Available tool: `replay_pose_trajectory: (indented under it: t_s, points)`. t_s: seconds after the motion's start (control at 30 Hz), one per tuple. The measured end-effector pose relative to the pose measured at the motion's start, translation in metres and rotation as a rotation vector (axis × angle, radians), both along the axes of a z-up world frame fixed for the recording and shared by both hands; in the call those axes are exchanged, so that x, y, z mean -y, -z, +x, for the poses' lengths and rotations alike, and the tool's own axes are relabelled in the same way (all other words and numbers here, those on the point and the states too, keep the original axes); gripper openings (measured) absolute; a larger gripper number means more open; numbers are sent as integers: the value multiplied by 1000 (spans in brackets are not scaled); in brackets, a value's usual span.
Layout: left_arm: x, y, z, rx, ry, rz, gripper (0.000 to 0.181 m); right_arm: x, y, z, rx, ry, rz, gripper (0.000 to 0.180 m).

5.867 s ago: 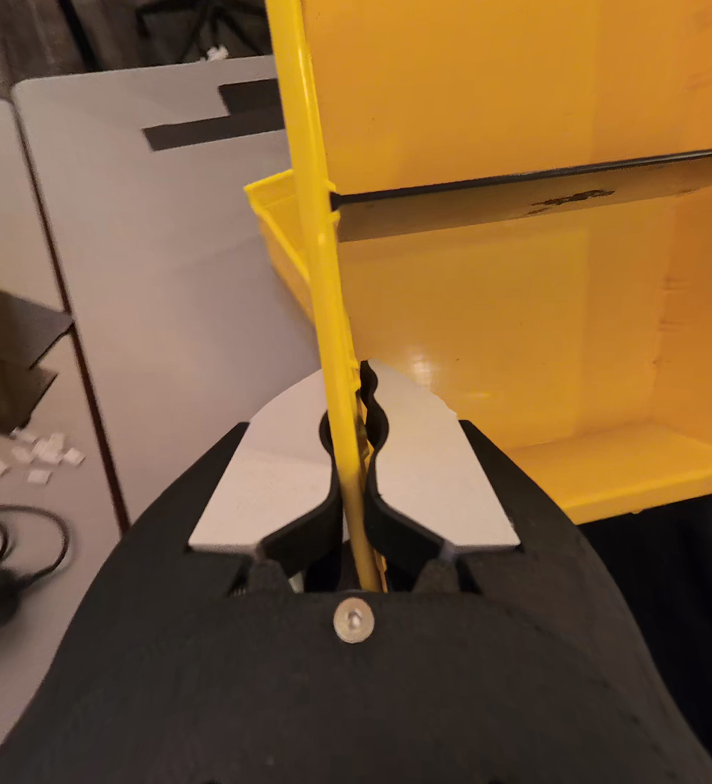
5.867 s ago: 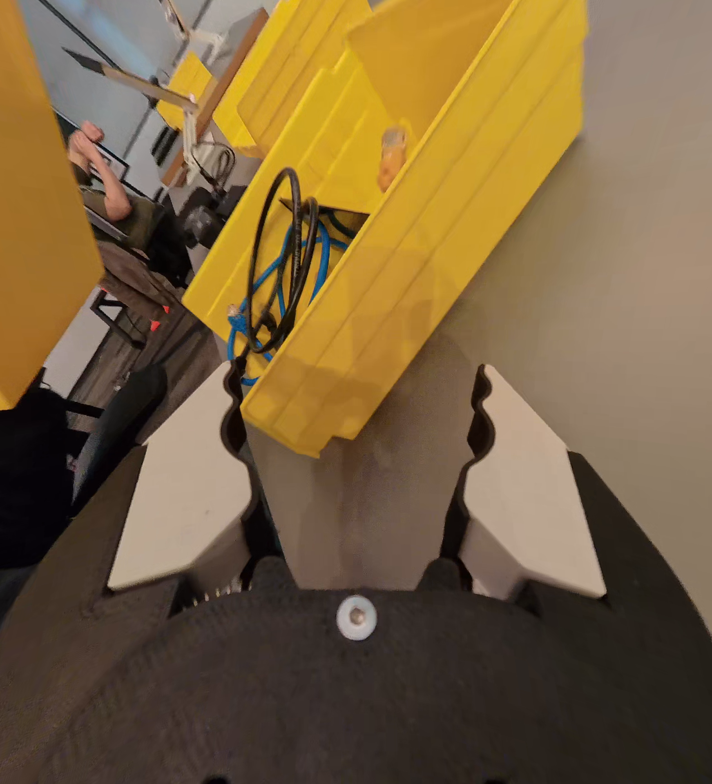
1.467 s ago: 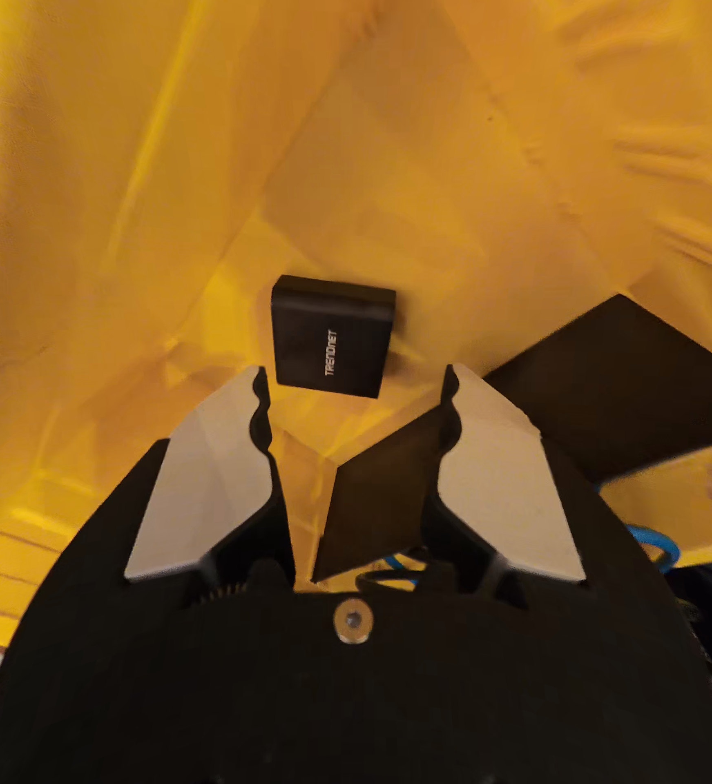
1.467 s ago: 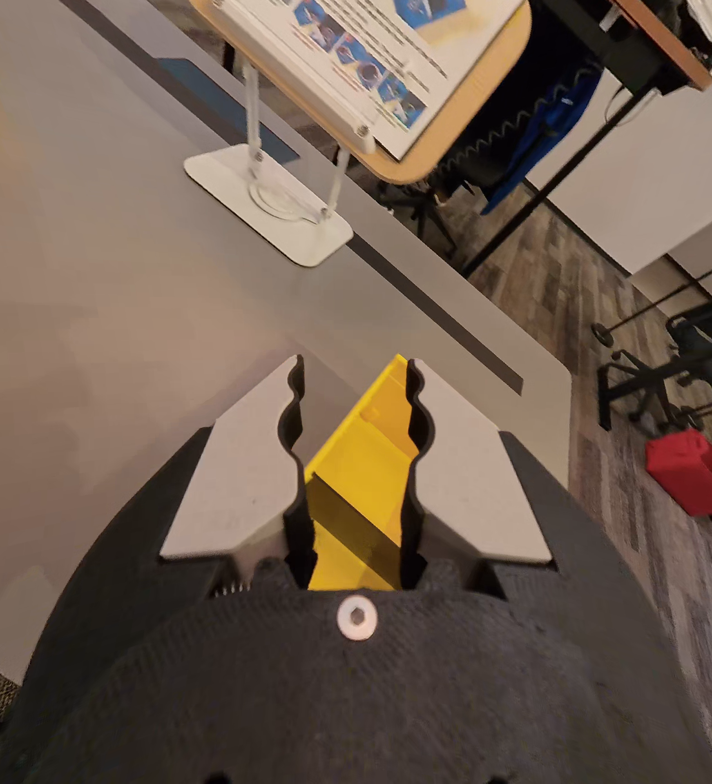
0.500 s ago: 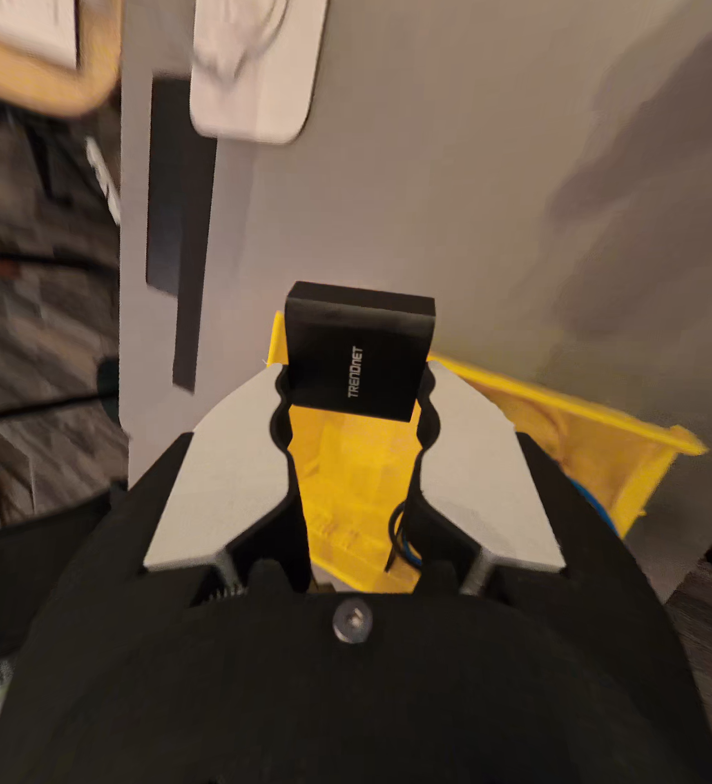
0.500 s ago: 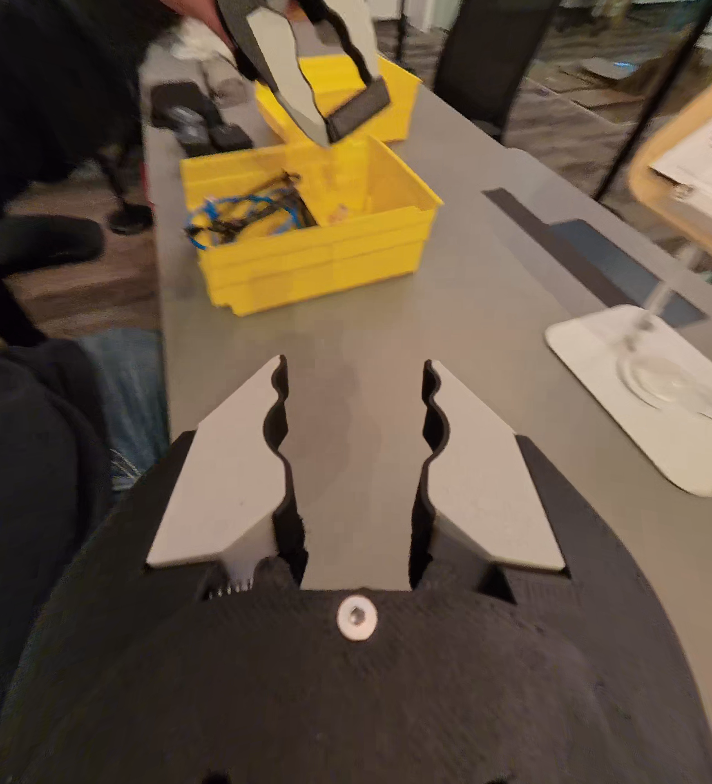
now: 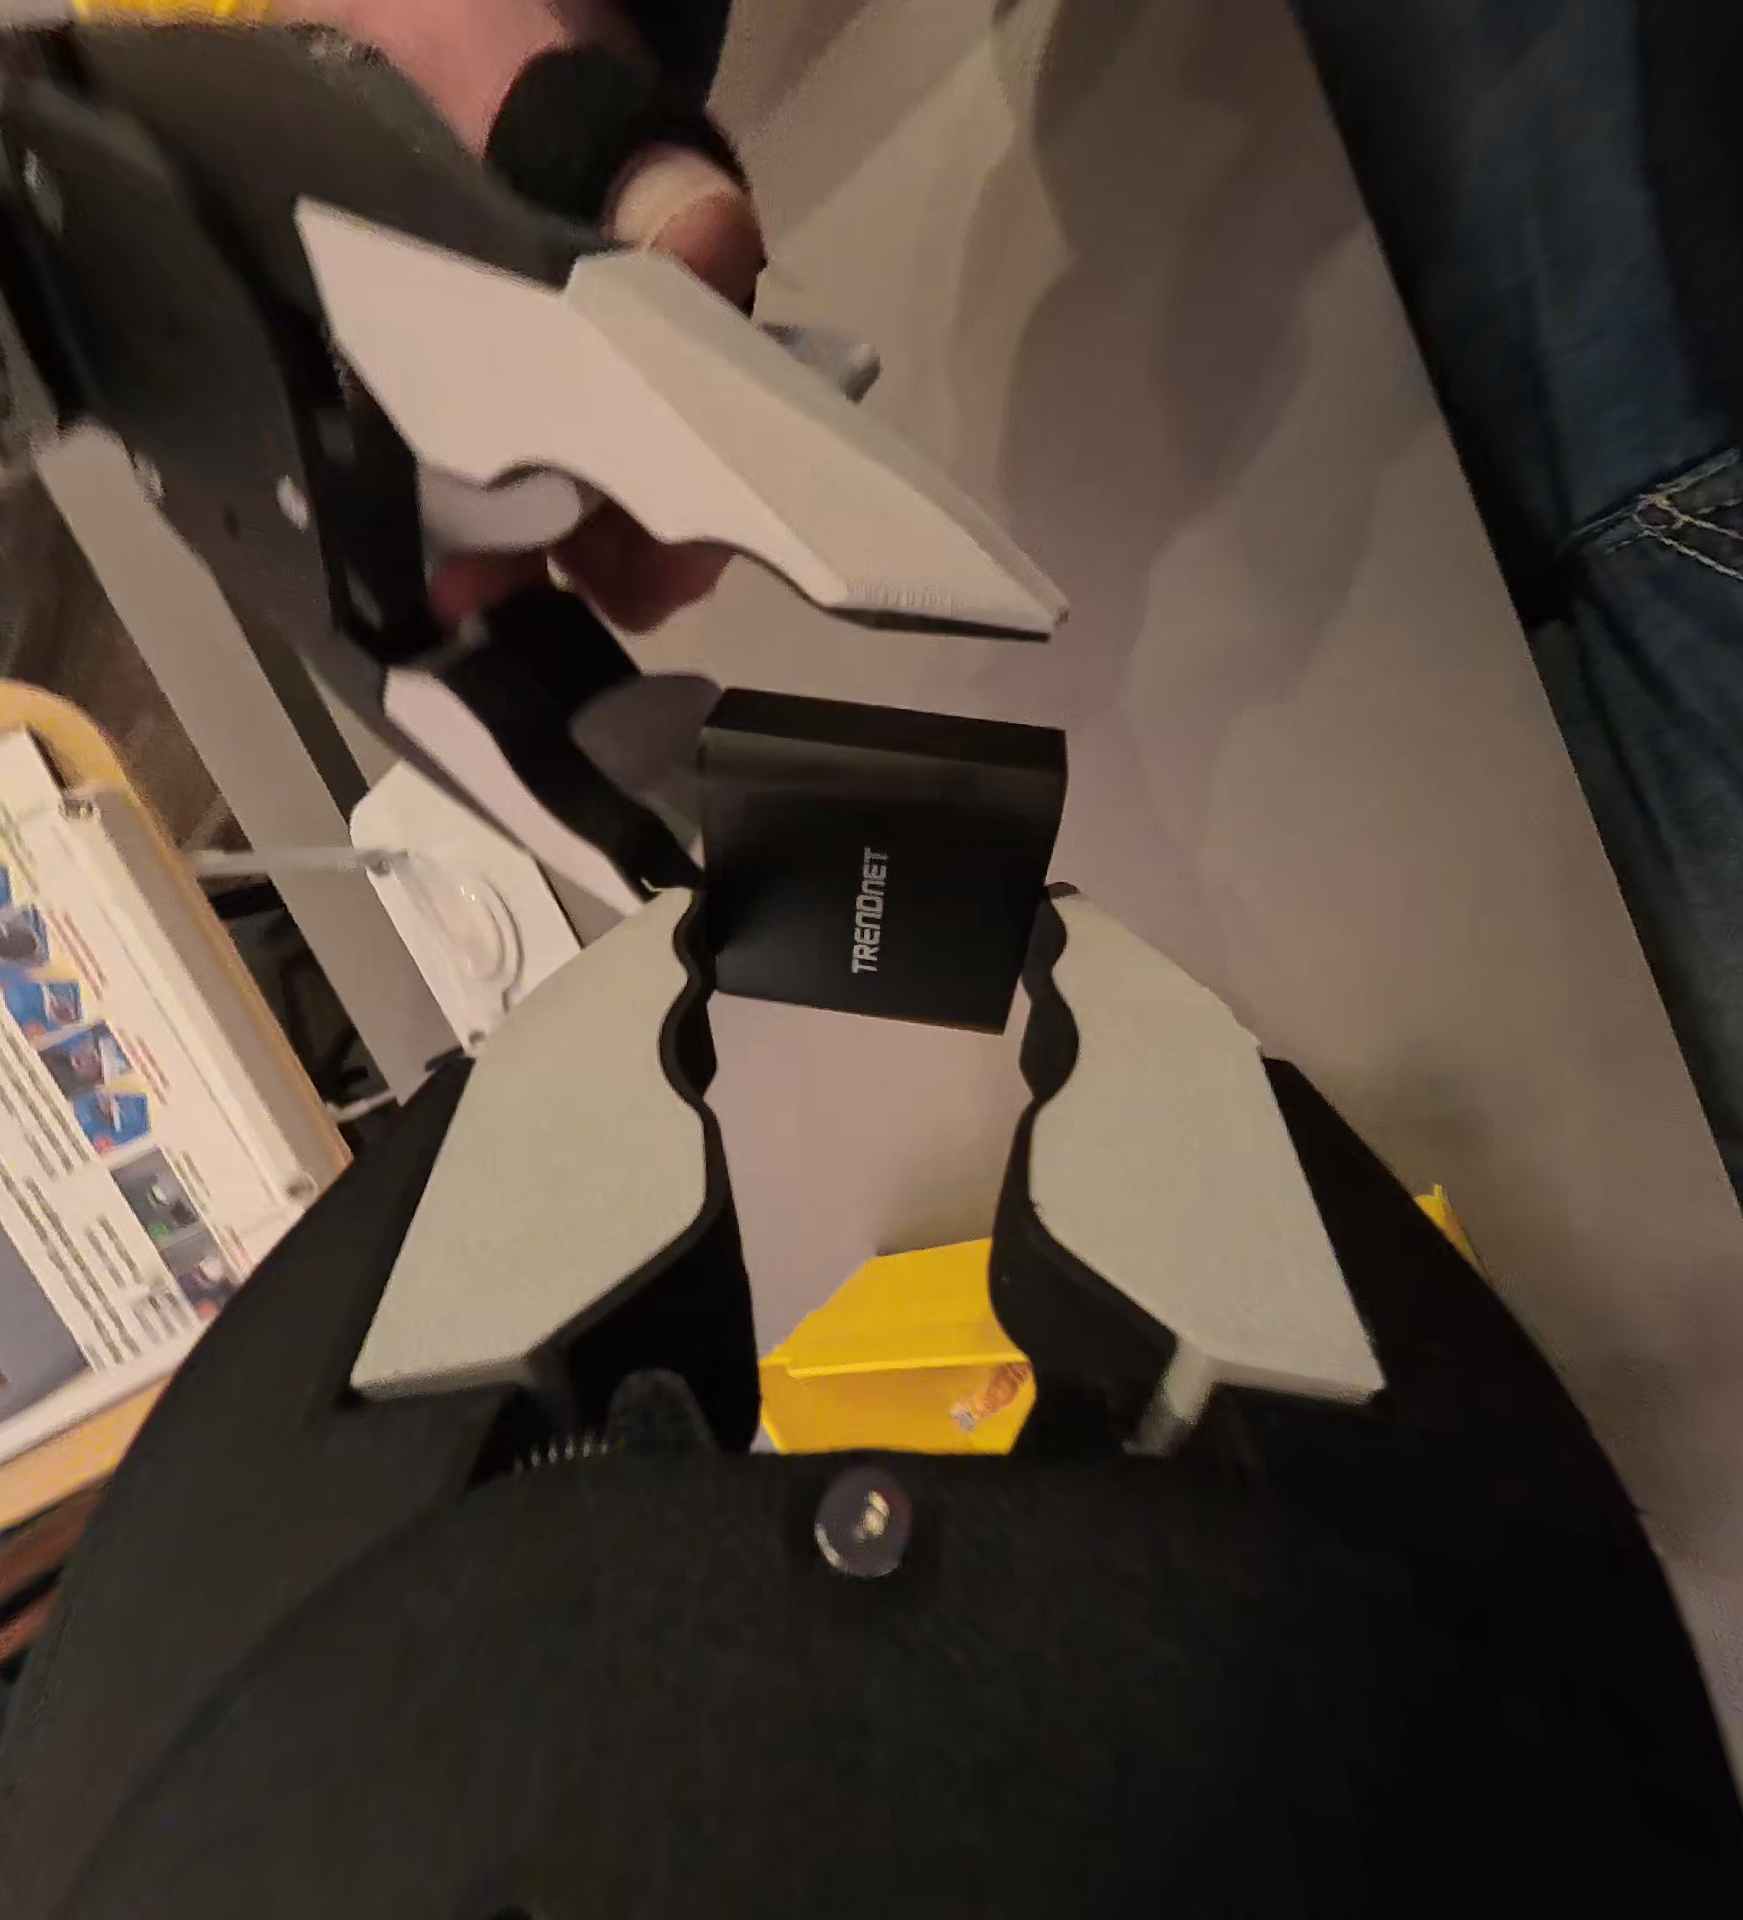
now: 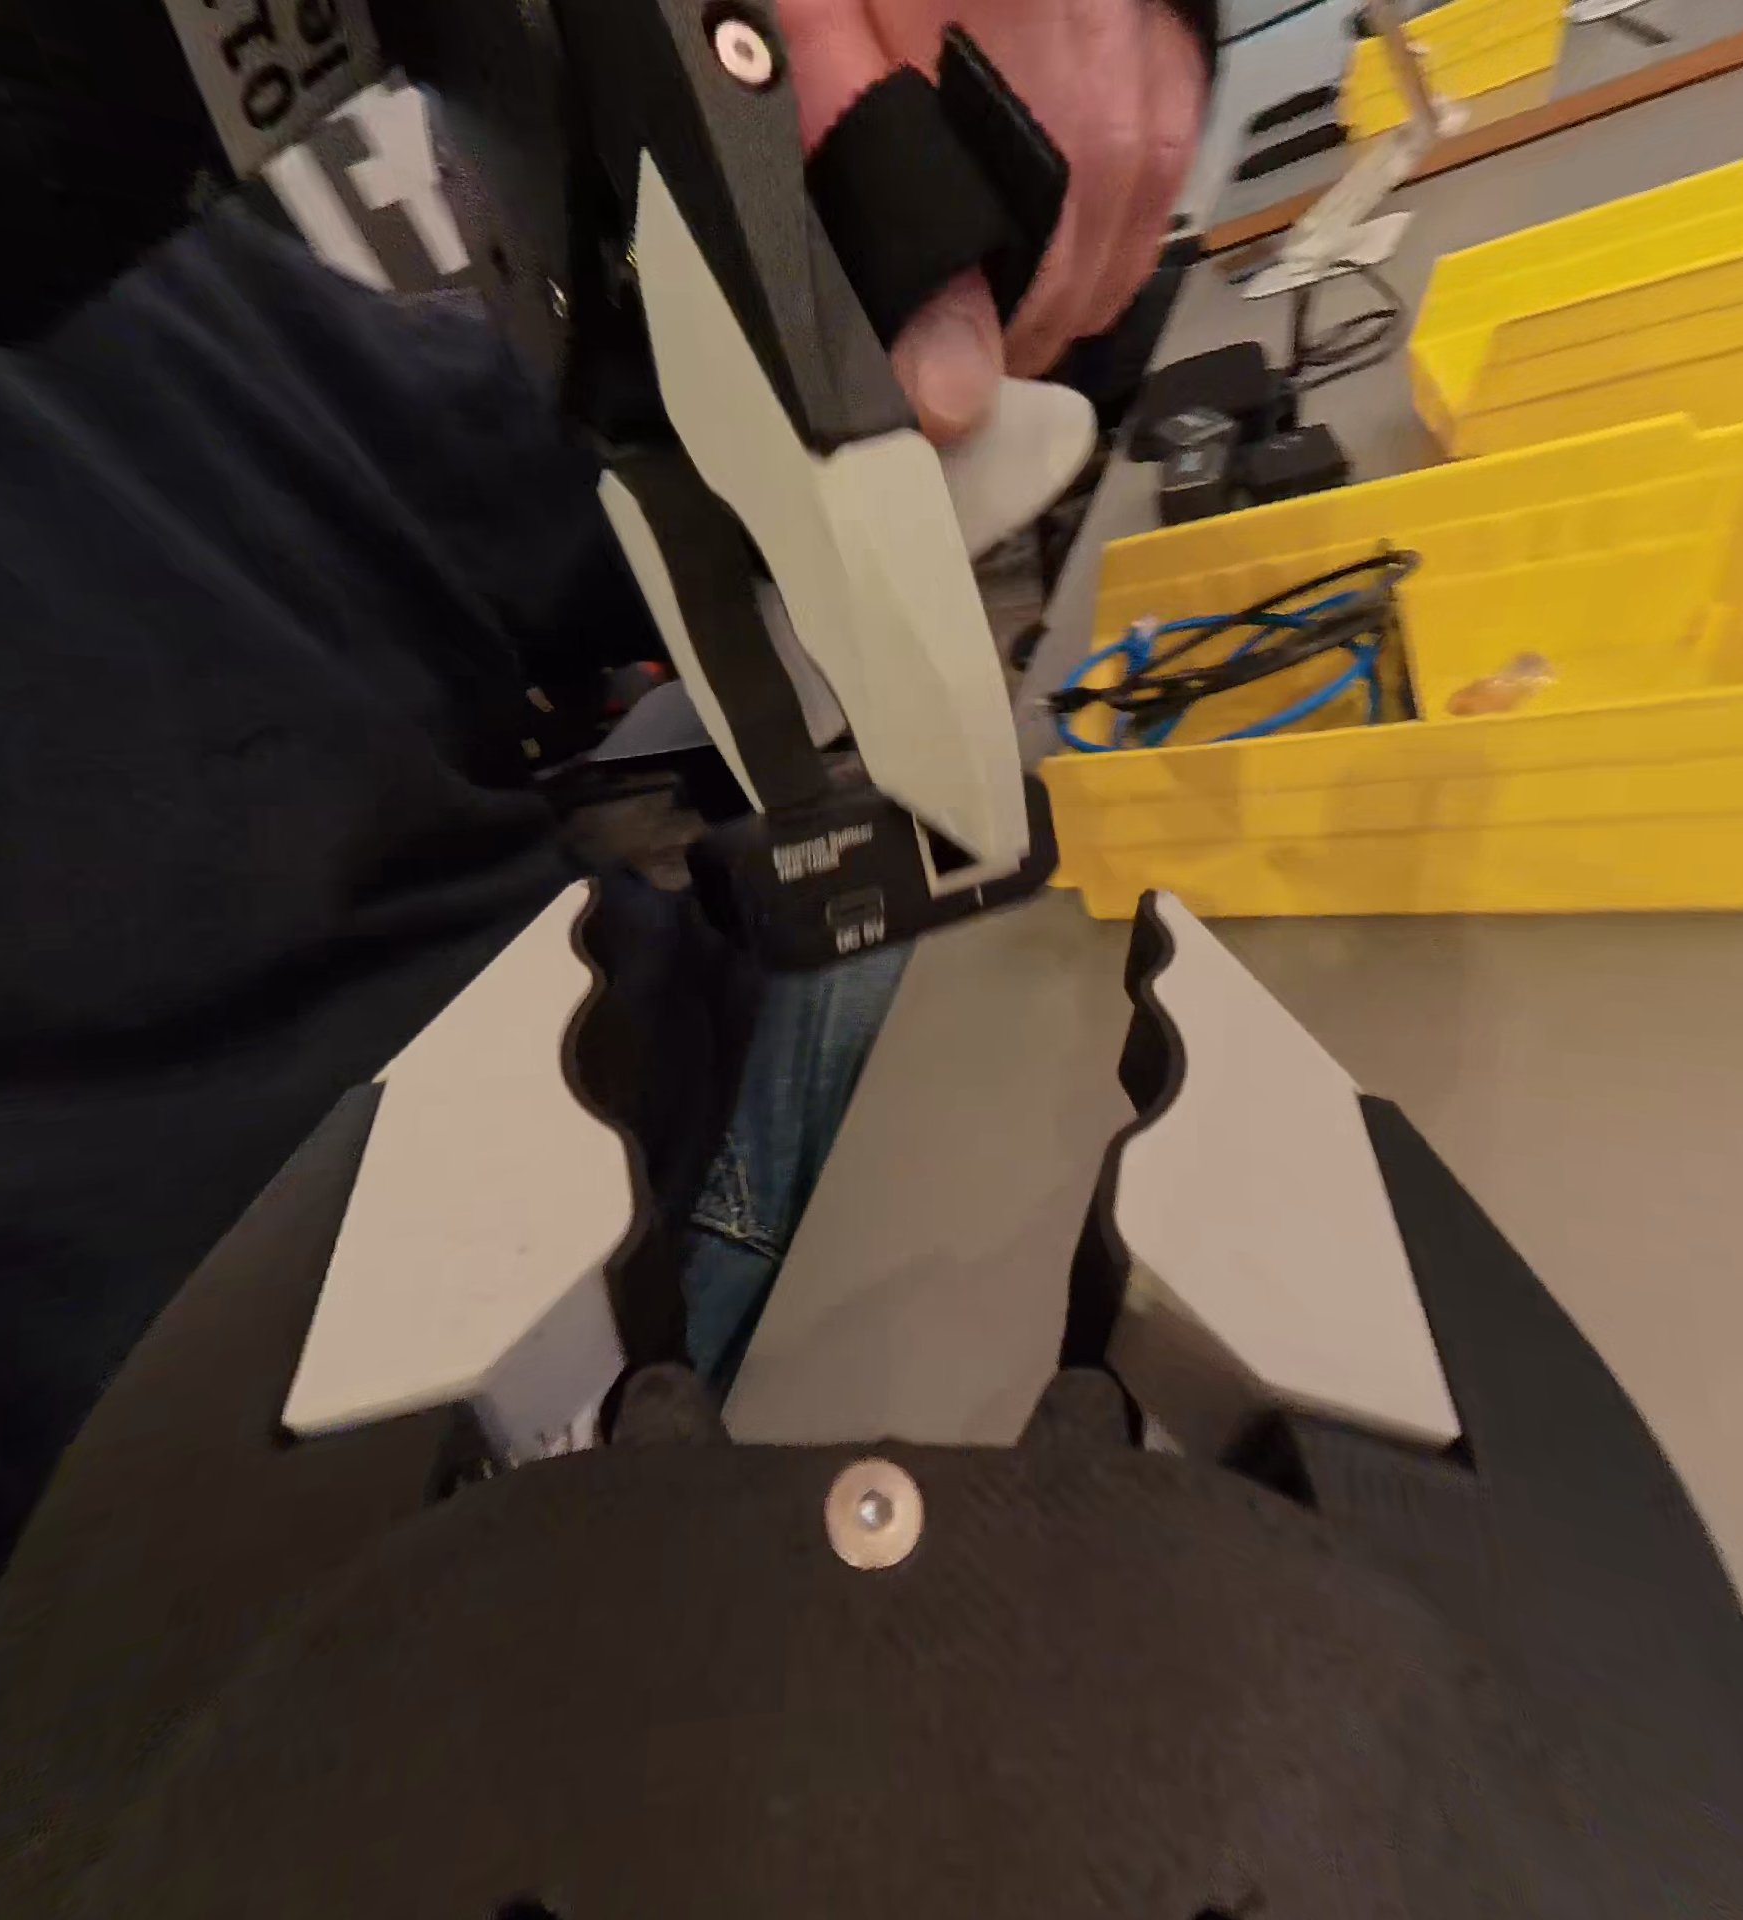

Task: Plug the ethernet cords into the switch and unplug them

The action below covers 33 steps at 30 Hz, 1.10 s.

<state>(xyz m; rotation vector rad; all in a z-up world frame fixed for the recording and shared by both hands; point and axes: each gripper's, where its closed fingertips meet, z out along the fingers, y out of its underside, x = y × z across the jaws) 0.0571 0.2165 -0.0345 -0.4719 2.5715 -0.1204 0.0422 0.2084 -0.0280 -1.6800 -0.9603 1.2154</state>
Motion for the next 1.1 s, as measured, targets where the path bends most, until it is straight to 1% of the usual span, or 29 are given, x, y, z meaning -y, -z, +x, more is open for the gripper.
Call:
replay_pose_trajectory:
  t_s: [0.03, 0.13, 0.23, 0.27, 0.37, 0.5, 0.67, 0.8, 0.87, 0.93, 1.0, 1.1]
  points:
    - [5, 1, 1, -6, 24, 12, 57, 6, -1, -6, -8, -44, 11, 98]
    - [16, 6, 1, -34, 78, 35, 57, 21, 2, -18, 22, -144, 34, 91]
    - [27, 9, -1, -58, 132, 46, 57, 28, 6, -19, 53, -185, 39, 74]
    - [30, 9, -1, -60, 148, 53, 57, 30, 5, -19, 42, -199, 39, 72]
    - [38, 10, -3, -80, 185, 47, 57, 40, 10, -25, 80, -247, 58, 75]
    - [48, 9, -6, -106, 223, 4, 57, 54, 17, -32, 140, -313, 80, 73]
    - [51, 7, -8, -124, 230, -23, 57, 57, 15, -34, 132, -328, 97, 73]
    - [46, 4, -4, -101, 181, -26, 58, 52, 12, -31, 101, -293, 123, 73]
    - [35, -6, 1, -46, 119, -30, 67, 49, 8, -25, 58, -258, 142, 72]
    - [22, -24, 5, 54, 57, -40, 76, 46, 0, -15, -26, -218, 161, 73]
    - [13, -44, 1, 133, -4, -108, 73, 45, -12, -3, -140, -191, 169, 73]
    - [-5, -61, -7, 239, -120, -153, 70, 45, -29, 19, -320, -159, 184, 73]
